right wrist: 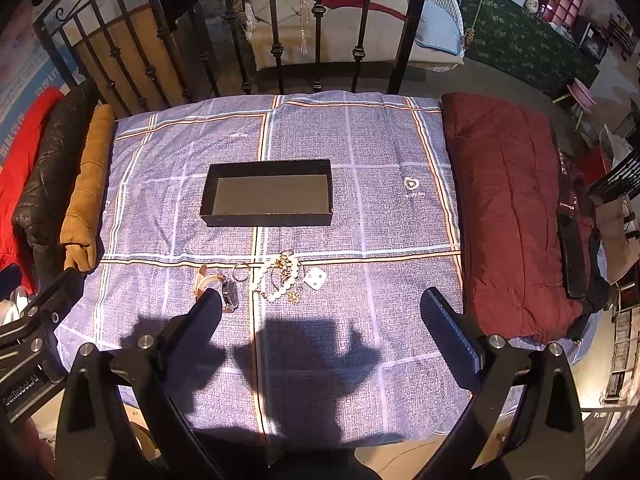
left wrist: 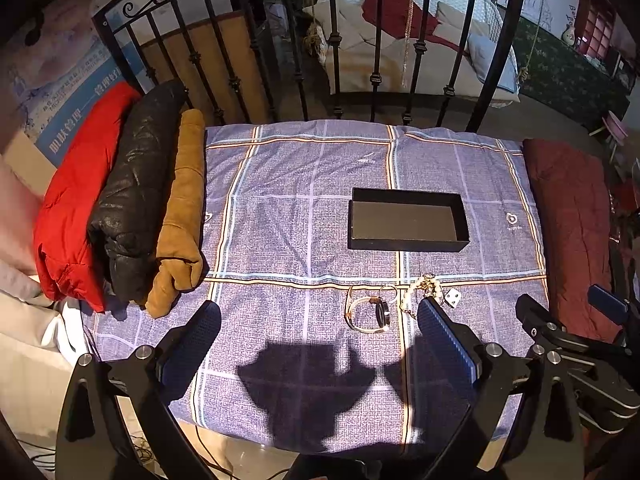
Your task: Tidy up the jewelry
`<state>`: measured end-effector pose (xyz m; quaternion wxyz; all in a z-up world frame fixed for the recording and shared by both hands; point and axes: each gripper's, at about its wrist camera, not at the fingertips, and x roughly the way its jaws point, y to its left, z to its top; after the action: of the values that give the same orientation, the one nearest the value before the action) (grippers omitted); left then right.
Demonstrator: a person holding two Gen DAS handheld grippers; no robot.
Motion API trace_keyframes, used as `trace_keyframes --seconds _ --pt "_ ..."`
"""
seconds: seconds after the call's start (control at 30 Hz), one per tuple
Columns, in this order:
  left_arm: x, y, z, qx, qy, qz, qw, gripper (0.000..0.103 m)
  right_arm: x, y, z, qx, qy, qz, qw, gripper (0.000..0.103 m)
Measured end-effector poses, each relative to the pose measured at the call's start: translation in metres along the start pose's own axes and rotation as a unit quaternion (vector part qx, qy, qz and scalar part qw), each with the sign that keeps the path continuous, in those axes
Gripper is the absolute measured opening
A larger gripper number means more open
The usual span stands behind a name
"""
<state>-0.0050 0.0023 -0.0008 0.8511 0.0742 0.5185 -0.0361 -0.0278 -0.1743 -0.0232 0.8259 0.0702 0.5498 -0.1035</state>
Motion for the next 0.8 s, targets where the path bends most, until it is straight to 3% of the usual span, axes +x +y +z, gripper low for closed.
trace_keyframes --seconds 0.8 --pt "-0.0007 -0.0023 0.0075 0.008 -0.003 -0.002 1.0 0.097 0.0009 0.0018 0.0019 0.001 0.0 -0.001 1.0 0.098"
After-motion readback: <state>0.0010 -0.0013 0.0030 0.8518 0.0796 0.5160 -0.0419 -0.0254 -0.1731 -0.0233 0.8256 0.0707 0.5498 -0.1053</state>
